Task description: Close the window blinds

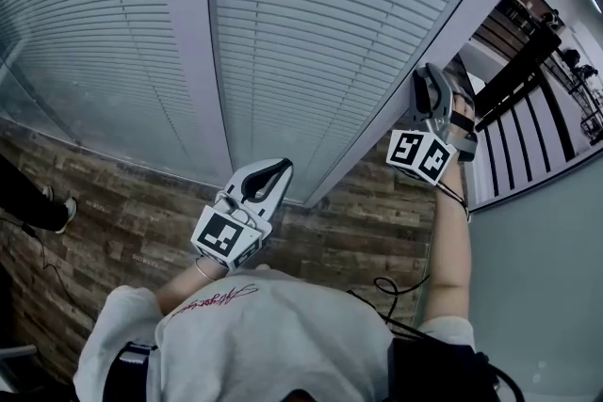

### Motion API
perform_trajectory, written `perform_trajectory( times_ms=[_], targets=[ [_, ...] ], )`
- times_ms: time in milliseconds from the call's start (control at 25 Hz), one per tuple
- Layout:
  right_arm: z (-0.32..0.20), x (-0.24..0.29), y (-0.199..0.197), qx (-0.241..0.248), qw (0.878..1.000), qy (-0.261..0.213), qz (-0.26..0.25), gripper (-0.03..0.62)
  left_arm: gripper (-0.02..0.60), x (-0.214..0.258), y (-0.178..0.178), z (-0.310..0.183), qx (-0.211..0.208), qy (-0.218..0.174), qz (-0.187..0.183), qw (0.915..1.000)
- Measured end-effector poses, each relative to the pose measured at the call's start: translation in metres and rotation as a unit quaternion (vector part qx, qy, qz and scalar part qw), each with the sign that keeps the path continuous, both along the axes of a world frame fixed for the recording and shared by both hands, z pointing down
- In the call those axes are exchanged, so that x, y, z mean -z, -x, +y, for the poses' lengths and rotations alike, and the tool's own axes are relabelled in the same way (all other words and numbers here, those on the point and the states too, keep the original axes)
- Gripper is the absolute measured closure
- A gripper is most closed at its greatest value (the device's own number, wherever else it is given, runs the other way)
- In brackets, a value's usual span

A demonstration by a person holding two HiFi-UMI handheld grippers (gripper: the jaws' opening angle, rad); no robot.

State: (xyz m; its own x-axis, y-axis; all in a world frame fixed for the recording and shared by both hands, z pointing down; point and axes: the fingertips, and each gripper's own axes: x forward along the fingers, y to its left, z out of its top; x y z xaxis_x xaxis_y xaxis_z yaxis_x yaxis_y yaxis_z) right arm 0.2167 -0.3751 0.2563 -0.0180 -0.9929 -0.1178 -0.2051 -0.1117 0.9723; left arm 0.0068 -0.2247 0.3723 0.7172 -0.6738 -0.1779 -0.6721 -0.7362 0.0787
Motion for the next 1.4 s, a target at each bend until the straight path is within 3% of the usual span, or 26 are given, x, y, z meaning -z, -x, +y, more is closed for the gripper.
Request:
perform_trajectory(
  times_ms=[280,480,800,1160,1400],
  targets=[
    [0.001,0.005,-0.001,0.005,0.995,-0.008,-0.097,0.461,0.561,0.003,0.001,0.001,-0.003,-0.001,0.008,1.0],
    [0.004,0.008,-0.002,0.011,0.98,-0.024,-0.195,0.461,0.561,0.003,-0.002,0.006,-0.005,-0.001,0.006,1.0],
    [0.003,0.013,-0.005,0.019,0.962,-0.035,-0.269,0.461,0.561,0.006,-0.003,0.006,-0.004,0.004,0.003,1.0],
    [0.004,0.006,-0.006,0.036,0.918,-0.04,-0.394,0.462,0.561,-0.001,-0.002,0.011,-0.007,0.003,0.002,1.0],
    [0.002,0.011,-0.009,0.047,0.874,-0.047,-0.481,0.461,0.561,0.002,-0.002,0.012,-0.009,0.002,0.001,1.0]
  ],
)
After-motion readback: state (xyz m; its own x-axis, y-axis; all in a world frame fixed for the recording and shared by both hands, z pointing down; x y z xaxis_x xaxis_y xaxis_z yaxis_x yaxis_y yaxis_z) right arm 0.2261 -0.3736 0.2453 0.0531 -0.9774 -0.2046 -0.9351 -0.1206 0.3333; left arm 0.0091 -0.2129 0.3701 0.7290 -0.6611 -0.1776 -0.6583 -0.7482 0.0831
